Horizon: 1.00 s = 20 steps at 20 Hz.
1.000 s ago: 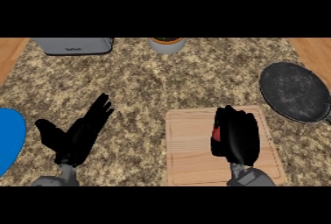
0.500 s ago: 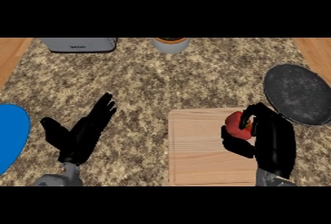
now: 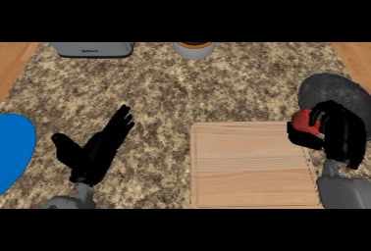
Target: Pick the bell pepper from the cutting board and place it in the pan
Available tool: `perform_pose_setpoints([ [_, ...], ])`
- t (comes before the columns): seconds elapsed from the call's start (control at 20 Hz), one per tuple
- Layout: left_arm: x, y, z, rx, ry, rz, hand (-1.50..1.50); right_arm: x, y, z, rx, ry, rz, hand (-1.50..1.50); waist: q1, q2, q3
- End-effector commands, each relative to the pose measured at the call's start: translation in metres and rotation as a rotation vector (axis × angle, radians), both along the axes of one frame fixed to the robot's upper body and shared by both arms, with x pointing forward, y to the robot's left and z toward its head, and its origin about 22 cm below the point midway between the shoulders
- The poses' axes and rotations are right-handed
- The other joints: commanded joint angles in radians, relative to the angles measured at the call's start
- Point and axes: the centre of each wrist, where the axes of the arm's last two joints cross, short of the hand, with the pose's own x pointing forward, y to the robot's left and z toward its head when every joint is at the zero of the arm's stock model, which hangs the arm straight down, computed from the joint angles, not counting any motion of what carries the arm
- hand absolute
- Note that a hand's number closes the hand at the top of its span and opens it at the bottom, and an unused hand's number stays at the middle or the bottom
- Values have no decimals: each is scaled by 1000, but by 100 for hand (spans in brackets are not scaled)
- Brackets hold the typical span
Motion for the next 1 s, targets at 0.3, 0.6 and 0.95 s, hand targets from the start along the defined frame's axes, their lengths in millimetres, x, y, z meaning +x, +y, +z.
perform_pose_setpoints([
  [0.3,-2,10,-3,11,-1,-19,0,52,-83,-34,-86,-148,-213,150,17,6,1],
  [0.6,-3,-3,9,-4,-8,-32,0,64,-131,-36,-60,-206,-287,150,25,8,2],
  [0.95,5,-12,5,9,-31,-42,0,55,-173,-35,-58,-202,-281,150,41,18,5],
])
